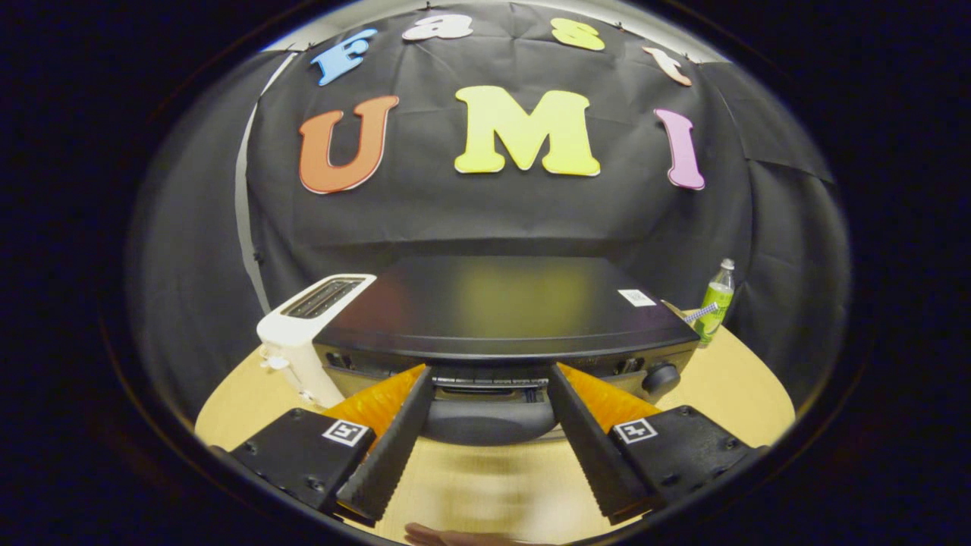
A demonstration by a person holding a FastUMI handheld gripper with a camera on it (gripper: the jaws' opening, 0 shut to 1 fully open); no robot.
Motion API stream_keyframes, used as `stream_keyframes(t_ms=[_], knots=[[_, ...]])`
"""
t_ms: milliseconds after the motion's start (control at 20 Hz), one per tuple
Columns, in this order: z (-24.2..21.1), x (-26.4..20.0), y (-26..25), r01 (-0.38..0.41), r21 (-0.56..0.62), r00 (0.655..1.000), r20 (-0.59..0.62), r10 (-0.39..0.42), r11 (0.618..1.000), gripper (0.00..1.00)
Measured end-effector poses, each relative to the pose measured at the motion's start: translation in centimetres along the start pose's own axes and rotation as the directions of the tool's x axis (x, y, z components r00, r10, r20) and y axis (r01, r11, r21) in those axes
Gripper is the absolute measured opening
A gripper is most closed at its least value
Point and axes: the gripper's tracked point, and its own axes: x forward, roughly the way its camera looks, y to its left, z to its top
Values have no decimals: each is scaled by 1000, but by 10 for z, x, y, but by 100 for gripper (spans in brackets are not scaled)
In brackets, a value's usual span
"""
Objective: Open the toaster oven, put the food inside, and close the toaster oven door.
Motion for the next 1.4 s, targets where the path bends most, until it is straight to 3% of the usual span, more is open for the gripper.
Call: stream_keyframes(t_ms=[600,850,1150,1300,1400], knots=[[-79,-49,-2,29,-33,999,-17,-29,999,100],[-127,-55,-3,26,-28,995,-91,-28,999,100],[-168,-56,-2,25,56,974,-226,-12,998,100],[-166,-53,-1,21,45,983,-181,-13,999,100],[-173,-60,1,-3,108,984,-175,22,994,100]])
